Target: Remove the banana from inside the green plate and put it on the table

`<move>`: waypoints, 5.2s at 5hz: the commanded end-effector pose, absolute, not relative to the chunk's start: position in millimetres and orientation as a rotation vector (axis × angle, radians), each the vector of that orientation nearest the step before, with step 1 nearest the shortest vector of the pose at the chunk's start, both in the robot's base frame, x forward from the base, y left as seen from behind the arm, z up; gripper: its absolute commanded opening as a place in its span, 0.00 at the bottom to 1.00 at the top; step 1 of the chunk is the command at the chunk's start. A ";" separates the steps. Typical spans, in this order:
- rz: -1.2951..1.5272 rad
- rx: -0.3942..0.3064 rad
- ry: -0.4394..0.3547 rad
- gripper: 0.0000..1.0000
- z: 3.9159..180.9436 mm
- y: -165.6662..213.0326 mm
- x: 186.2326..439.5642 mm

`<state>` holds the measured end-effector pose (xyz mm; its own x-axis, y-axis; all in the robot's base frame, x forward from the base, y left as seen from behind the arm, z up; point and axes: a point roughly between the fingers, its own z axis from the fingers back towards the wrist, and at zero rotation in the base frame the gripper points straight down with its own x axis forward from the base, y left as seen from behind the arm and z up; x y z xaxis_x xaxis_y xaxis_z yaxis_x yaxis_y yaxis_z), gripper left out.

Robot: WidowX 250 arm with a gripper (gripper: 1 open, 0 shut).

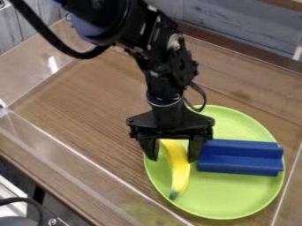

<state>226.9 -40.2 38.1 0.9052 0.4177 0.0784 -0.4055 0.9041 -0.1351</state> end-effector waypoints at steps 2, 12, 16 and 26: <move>0.404 -0.115 -0.119 1.00 39.0 -42.3 228.1; 0.391 -0.112 -0.131 0.00 28.3 -46.6 227.4; 0.399 -0.078 -0.126 0.00 26.7 -45.8 220.1; 0.389 0.000 -0.123 0.00 21.1 -37.5 210.0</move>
<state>213.4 -38.6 21.8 0.9113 0.3917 0.1268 -0.3900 0.9200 -0.0395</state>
